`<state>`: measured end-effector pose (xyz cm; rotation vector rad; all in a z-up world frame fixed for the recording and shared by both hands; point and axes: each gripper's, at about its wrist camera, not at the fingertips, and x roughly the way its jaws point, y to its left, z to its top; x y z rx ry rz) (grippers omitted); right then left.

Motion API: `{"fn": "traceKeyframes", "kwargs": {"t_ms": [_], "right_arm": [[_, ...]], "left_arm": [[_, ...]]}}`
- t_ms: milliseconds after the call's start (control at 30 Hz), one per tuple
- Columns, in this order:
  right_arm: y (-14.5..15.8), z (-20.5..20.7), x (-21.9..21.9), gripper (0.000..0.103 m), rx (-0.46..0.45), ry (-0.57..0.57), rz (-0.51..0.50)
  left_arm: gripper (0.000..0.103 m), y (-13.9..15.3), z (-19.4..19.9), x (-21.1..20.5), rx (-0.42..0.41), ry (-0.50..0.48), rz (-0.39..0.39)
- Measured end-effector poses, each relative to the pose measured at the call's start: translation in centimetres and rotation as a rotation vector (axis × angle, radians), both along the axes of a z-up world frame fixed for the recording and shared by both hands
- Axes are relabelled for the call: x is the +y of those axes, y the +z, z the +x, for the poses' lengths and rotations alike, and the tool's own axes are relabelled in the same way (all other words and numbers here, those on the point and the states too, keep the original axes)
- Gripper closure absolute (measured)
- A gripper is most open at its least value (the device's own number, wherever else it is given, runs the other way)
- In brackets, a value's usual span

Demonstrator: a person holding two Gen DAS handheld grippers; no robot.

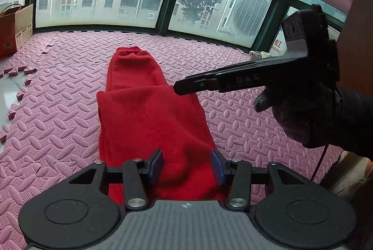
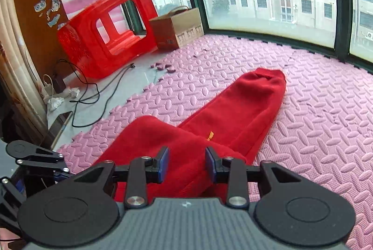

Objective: Fold clothes

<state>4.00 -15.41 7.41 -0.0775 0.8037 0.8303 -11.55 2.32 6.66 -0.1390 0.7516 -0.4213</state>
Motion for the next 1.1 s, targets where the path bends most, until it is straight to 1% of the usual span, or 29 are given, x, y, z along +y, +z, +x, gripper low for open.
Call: {"fn": "traceKeyframes", "kwargs": {"t_ms": [67,133,200,300,367,433,467,533,600,667,700,800,833,867,933,1000,1067,1100], "right_arm": [[-1.5,0.4,-0.2,0.070,0.019,-0.017,-0.044],[-1.6,0.5,-0.8,0.070,0.035,-0.011,-0.015],[-1.1,0.9,-1.4,0.070,0.054,-0.017,0.006],[0.0,2.6,-2.8,0.070,0.073,-0.081,0.064],[-0.5,4.3,-3.3,0.071,0.089,-0.138,0.050],[-1.7,6.0,-3.6,0.072,0.159,-0.173,0.045],[-2.3,6.8,-3.7,0.075,0.197,-0.183,0.049],[-3.2,7.6,-3.8,0.077,0.249,-0.188,0.061],[-3.9,8.1,-3.7,0.078,0.284,-0.185,0.075],[-4.4,8.5,-3.6,0.080,0.312,-0.180,0.076],[-4.6,8.7,-3.5,0.083,0.323,-0.177,0.073],[-4.9,9.0,-3.4,0.089,0.349,-0.168,0.067],[-4.9,9.1,-3.4,0.091,0.354,-0.166,0.068],[-4.9,9.2,-3.5,0.097,0.358,-0.163,0.068],[-4.9,9.2,-3.6,0.099,0.363,-0.160,0.066],[-4.9,9.1,-3.7,0.100,0.352,-0.156,0.059],[-4.8,9.2,-4.0,0.100,0.360,-0.152,0.070],[-4.9,9.4,-4.0,0.100,0.371,-0.155,0.081]], "left_arm": [[0.053,-0.4,-0.1,-0.2,0.006,-0.014,0.010],[0.053,-0.5,0.0,0.0,0.014,-0.017,0.002],[0.053,-0.5,0.3,0.3,0.021,-0.022,-0.011],[0.053,-0.3,0.4,0.5,0.026,-0.031,-0.024],[0.053,0.1,0.6,0.7,0.028,-0.033,-0.036],[0.053,1.2,0.9,1.3,0.013,-0.025,-0.053],[0.053,1.8,1.2,1.6,0.000,-0.017,-0.059],[0.053,3.0,2.3,2.5,-0.031,0.021,-0.063],[0.054,4.1,4.3,3.5,-0.057,0.088,-0.051],[0.055,4.3,7.0,4.4,-0.054,0.145,-0.024],[0.055,4.3,8.4,4.7,-0.048,0.170,-0.011],[0.055,3.3,13.2,5.5,0.014,0.198,0.043],[0.055,2.8,14.5,5.5,0.042,0.196,0.054],[0.055,2.2,15.7,5.5,0.071,0.192,0.064],[0.055,0.8,18.0,5.4,0.132,0.167,0.075],[0.055,-0.4,19.1,5.0,0.168,0.154,0.088],[0.055,-1.4,19.8,4.7,0.196,0.138,0.103],[0.057,-1.8,19.9,4.6,0.207,0.132,0.106]]}}
